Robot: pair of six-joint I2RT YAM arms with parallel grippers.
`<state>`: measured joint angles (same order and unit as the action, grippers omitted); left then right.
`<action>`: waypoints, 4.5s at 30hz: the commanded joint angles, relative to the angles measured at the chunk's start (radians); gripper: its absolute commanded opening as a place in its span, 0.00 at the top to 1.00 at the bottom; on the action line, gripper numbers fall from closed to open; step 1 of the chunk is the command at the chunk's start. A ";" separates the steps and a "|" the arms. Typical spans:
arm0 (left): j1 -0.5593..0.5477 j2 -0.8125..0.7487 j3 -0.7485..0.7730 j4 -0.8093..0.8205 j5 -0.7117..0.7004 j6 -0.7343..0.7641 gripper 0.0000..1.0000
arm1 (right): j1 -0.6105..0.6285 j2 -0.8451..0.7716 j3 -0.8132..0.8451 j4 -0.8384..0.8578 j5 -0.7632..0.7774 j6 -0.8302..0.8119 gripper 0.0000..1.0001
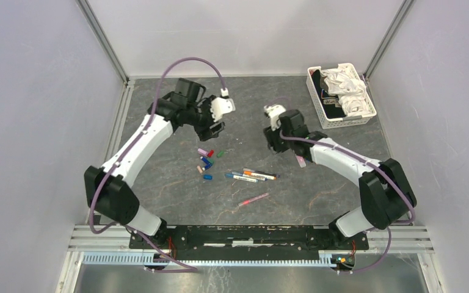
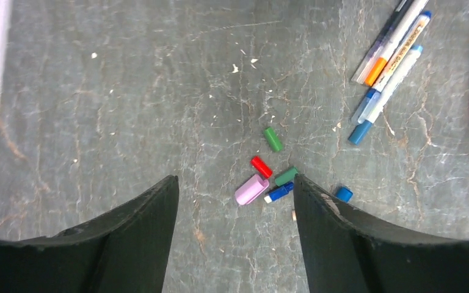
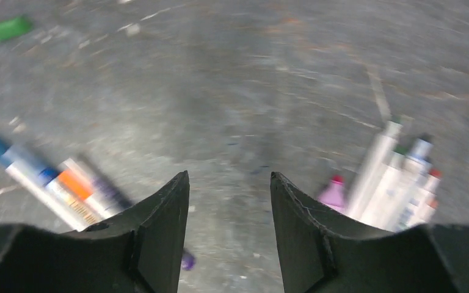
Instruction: Open the pen caps
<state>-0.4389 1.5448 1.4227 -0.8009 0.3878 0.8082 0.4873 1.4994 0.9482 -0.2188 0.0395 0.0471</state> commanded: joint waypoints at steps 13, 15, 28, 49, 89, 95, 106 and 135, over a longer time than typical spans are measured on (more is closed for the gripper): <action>0.061 -0.132 0.000 -0.154 0.066 -0.063 0.19 | 0.192 0.069 -0.121 0.070 -0.158 -0.119 0.55; 0.061 -0.132 -0.002 -0.163 0.063 -0.063 0.19 | 0.192 0.079 -0.123 0.070 -0.152 -0.120 0.57; 0.061 -0.138 -0.006 -0.187 0.057 -0.051 0.19 | 0.191 0.032 -0.114 0.067 -0.077 -0.114 0.60; 0.061 -0.128 -0.010 -0.211 0.067 -0.037 0.19 | 0.191 0.187 -0.127 0.059 -0.086 -0.135 0.59; 0.061 -0.120 -0.021 -0.225 0.048 -0.017 0.18 | 0.190 0.143 -0.163 0.076 -0.105 -0.112 0.57; 0.061 -0.122 -0.040 -0.195 0.068 -0.039 0.17 | 0.168 0.177 -0.163 0.100 -0.086 -0.079 0.88; 0.060 -0.149 -0.130 -0.203 0.234 0.137 0.00 | 0.121 0.091 0.021 0.000 -0.343 -0.090 1.00; -0.145 -0.056 -0.108 -0.295 0.170 0.361 0.59 | 0.128 0.143 0.168 -0.079 -1.084 0.034 1.00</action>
<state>-0.5686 1.4994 1.3170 -1.1072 0.5686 1.1461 0.6094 1.6257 1.1088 -0.3248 -0.9890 0.0788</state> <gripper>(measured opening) 0.446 0.022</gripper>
